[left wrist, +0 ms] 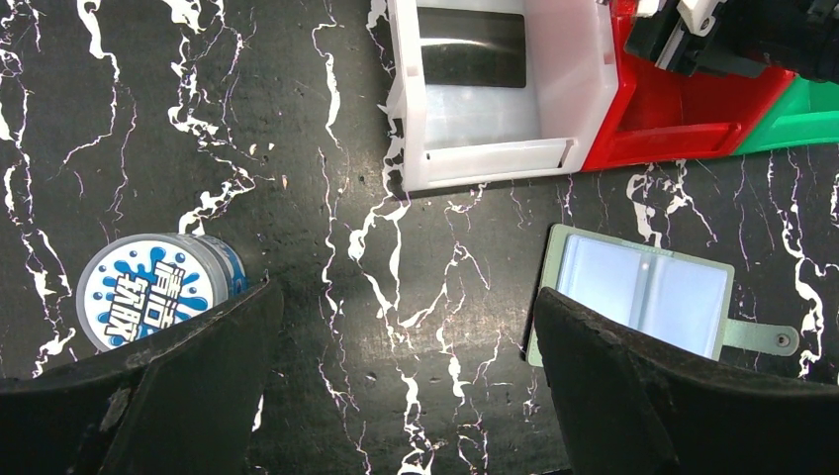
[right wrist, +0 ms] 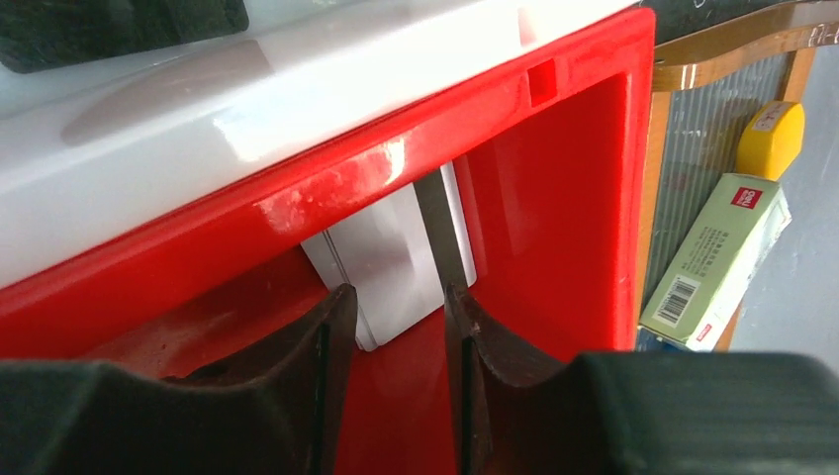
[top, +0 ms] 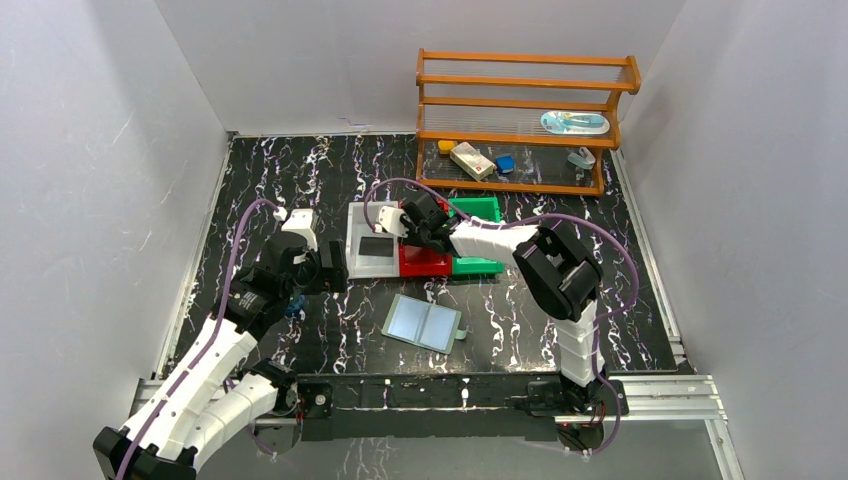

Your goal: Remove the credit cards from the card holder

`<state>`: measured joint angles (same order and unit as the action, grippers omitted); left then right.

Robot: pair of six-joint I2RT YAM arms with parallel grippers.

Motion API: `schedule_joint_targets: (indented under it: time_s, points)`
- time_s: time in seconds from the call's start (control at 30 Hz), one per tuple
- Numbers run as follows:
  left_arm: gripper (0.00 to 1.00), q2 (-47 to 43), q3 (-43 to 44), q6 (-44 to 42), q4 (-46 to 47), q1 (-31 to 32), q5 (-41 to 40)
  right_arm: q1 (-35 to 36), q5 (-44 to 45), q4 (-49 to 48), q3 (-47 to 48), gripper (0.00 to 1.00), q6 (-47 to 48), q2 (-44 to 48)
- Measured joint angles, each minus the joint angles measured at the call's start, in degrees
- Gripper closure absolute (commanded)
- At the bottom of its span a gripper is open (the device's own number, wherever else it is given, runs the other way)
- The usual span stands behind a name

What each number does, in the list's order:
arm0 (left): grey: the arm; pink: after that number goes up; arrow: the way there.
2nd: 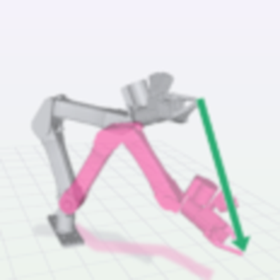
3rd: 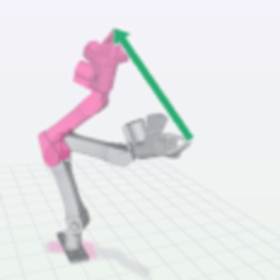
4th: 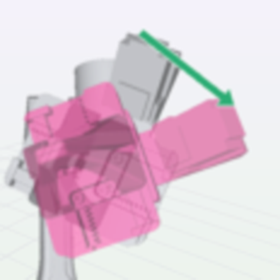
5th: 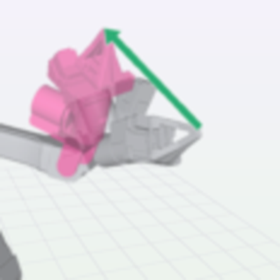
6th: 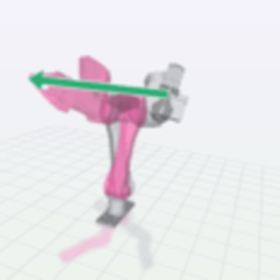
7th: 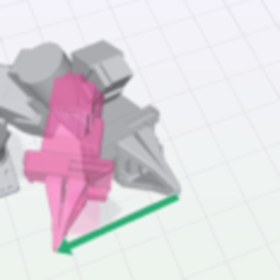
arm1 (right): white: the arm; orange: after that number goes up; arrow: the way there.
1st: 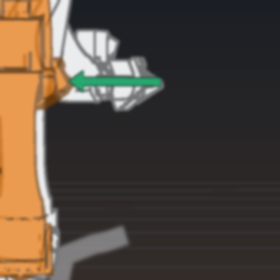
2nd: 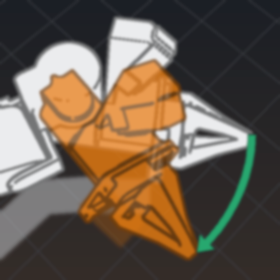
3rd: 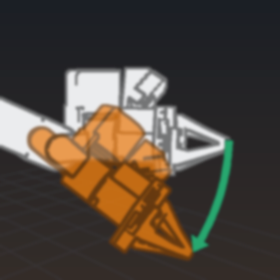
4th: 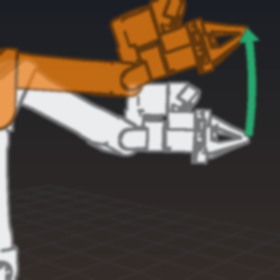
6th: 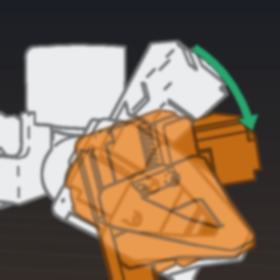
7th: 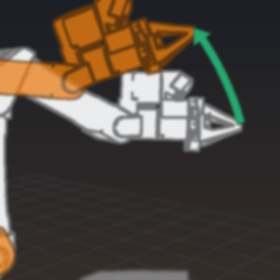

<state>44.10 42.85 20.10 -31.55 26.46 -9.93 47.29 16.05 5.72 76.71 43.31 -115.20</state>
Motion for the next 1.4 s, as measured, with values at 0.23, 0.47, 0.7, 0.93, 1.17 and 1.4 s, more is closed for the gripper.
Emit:
schedule_joint_targets:
  time_s: [0.23,0.47,0.7,0.93,1.17,1.4]
  points:
    - [0.02,0.0,0.0,-0.02,0.0,0.0,0.35,-0.02,-2.21,0.5,-0.02,0.42,-6.45,3.41]
    - [0.02,0.02,0.0,-0.04,0.02,0.0,0.52,0.04,2.23,1.42,0.63,0.26,-23.06,12.28]
    - [0.02,0.02,0.0,0.02,0.02,0.02,0.28,0.0,3.78,18.8,11.1,0.31,-60.0,13.6]
    - [0.02,-0.13,0.0,0.09,0.02,0.0,-0.33,7.5,10.27,33.27,7.39,0.27,-86.25,15.52]
    - [0.02,-0.7,0.0,0.33,0.0,0.02,-1.14,19.21,14.8,38.42,5.6,0.28,-102.01,15.56]
    - [0.02,-3.17,0.0,0.96,-0.31,0.0,-3.69,23.76,12.85,37.73,2.47,0.26,-109.13,13.73]
